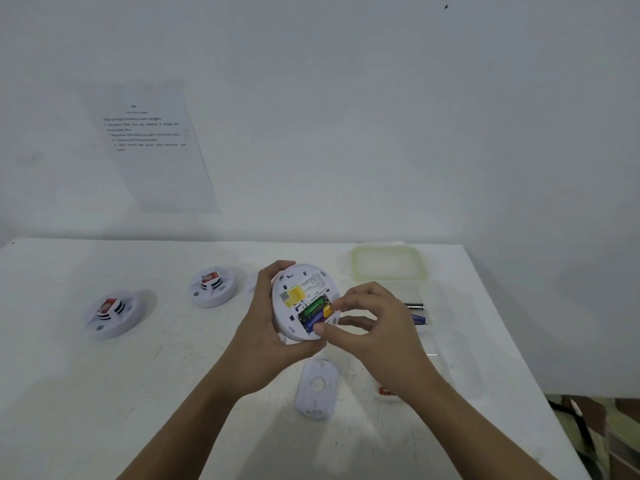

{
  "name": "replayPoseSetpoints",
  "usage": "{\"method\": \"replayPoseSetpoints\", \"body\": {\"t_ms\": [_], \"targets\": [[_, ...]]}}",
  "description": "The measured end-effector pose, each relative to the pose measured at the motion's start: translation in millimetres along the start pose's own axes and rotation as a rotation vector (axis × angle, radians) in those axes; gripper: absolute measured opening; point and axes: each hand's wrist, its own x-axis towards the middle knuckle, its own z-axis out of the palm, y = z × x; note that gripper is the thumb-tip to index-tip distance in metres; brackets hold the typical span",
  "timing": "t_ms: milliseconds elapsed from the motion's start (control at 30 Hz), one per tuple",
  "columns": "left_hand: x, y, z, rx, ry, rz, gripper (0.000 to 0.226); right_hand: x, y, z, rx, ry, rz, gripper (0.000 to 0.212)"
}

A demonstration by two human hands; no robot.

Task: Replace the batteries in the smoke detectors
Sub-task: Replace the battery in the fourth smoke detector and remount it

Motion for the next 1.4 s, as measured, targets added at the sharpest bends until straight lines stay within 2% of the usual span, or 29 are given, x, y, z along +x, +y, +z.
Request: {"method": "replayPoseSetpoints", "body": {"t_ms": [167,367,667,900,1100,1233,1400], "targets": [[4,0,14,-0.016,-0.018,-0.005,0.089,3,6,-3,-0.094,0.047,0.003,0.033],[11,3,25,0.126,-0.067,0.009,0.092,6,14,-11,-0.239,0.037,-0.015,0.033],[22,10,40,0.186,-0.108,0.005,0.09,10,21,-34,-0.187,0.03,0.044,0.031],[27,9,51,0.2,-0.117,0.029,0.089,13,24,-36,-0.286,0.045,0.077,0.033],[30,6,52,0.185,-0.135,0.006,0.089,15,29,-40,-0.157,0.021,0.219,0.03],[31,4,53,0.175,-0.138,0.009,0.089,15,33,-36,-0.137,0.03,0.282,0.014],[34,2,55,0.173,-0.154,0.021,0.089,19,39,-36,-0.089,0.023,0.305,0.018]]}}
